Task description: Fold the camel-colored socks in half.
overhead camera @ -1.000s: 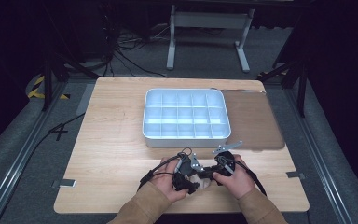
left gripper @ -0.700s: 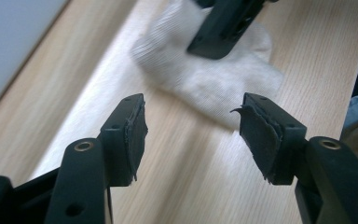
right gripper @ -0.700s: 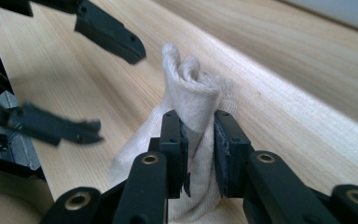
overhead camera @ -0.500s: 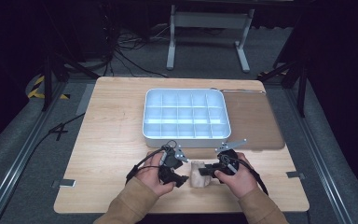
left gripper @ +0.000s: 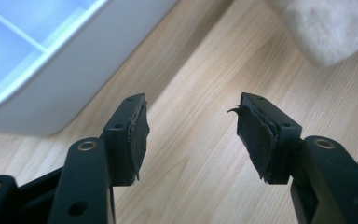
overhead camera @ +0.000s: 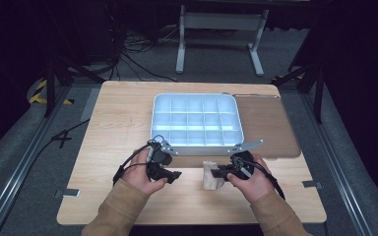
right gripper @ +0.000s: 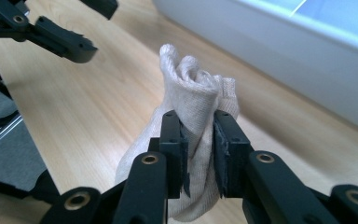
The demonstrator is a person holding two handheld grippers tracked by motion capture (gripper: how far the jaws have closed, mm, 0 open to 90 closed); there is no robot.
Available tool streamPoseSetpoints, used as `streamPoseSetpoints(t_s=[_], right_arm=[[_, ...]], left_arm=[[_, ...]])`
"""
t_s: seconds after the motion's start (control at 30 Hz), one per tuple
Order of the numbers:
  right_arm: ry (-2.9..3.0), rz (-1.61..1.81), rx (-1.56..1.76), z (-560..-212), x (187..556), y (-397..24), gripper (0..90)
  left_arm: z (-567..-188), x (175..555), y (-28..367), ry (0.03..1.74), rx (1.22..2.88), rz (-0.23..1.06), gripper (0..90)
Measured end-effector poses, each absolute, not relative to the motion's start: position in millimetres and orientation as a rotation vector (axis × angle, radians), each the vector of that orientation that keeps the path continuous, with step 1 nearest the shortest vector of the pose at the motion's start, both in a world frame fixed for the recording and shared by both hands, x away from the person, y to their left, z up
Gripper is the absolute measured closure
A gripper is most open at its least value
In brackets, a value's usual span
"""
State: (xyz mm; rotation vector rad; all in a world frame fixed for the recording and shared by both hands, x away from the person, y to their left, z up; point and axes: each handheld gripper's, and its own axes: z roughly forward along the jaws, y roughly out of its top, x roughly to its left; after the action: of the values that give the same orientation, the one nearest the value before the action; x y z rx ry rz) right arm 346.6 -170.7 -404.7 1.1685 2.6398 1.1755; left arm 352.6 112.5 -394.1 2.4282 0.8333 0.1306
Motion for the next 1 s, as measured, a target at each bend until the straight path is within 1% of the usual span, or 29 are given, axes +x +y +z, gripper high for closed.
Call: streamPoseSetpoints(t_s=[0.1,0.4,0.5,1.0], right_arm=[[2.612,1.178,1.164,-394.2,349.8,-173.3,76.2],[2.579,1.168,1.137,-374.7,359.9,-177.1,76.1],[2.568,1.165,1.13,-369.6,363.8,-177.7,76.0],[2.525,1.127,1.101,-343.4,384.2,-178.1,76.0]], left_arm=[[-389.9,353.5,122.3,0.863,2.395,0.133,43.8],[-384.9,354.8,136.4,0.895,2.384,0.133,44.0],[-385.1,354.7,139.4,0.914,2.367,0.149,44.2],[-381.0,354.9,150.2,0.948,2.329,0.152,44.3]])
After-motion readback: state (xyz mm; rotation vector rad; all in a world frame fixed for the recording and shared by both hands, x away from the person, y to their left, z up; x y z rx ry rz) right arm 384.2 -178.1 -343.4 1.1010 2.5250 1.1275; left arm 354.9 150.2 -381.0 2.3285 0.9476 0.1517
